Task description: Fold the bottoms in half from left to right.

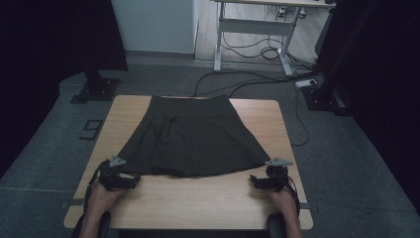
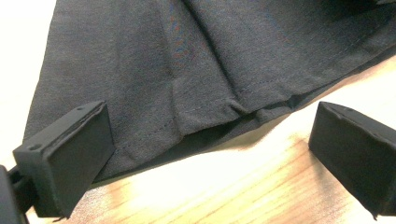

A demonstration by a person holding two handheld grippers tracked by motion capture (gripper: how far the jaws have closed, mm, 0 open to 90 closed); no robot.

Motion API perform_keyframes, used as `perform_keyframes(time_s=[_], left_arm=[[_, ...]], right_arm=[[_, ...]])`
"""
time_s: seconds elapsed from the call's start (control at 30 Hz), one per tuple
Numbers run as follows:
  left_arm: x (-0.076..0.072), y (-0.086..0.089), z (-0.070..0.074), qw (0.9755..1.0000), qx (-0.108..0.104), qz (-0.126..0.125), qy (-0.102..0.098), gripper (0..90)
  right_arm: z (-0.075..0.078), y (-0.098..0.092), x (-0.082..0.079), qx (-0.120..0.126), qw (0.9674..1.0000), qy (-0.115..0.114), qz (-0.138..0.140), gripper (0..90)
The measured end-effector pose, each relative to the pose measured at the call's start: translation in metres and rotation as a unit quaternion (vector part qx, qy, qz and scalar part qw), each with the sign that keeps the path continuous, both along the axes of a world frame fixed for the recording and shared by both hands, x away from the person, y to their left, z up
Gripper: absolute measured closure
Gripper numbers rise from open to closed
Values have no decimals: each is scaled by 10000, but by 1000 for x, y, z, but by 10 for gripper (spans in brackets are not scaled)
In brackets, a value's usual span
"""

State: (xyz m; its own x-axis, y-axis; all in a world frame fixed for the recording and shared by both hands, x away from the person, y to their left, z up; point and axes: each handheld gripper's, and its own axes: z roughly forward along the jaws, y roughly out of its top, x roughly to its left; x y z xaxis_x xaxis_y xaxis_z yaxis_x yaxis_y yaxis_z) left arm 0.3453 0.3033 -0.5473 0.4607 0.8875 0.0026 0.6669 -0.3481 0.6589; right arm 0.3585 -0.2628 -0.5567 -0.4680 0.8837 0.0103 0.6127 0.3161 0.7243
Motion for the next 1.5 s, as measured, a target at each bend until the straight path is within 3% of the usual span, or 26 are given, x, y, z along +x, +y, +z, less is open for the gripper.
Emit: perform_keyframes(time_s=[0.67,0.8,0.87,1.0,1.2,1.37,1.5], left_arm=[[3,-2,0,10000,-19,21,15,0],[4,-2,3,9999,-23,73,94,6],[5,-1,10,10000,22,54,-10,15],[8,-2,21,9999,-14,-25,-161,55],[28,-1,37,9994,-199,-80,-272,106],[55,-5,42,9992,-271,-114,-271,151],[77,-10,43,9992,-206,-133,-303,154]], right_arm=[[0,1,1,-21,10000,37,31,0],[2,3,2,-70,9999,155,2,22],[8,3,1,-51,9999,163,12,63],[20,6,4,98,9998,88,153,63],[38,17,19,414,9988,3,251,79],[50,35,44,394,9985,-50,374,96],[53,53,68,324,9985,-56,446,101]])
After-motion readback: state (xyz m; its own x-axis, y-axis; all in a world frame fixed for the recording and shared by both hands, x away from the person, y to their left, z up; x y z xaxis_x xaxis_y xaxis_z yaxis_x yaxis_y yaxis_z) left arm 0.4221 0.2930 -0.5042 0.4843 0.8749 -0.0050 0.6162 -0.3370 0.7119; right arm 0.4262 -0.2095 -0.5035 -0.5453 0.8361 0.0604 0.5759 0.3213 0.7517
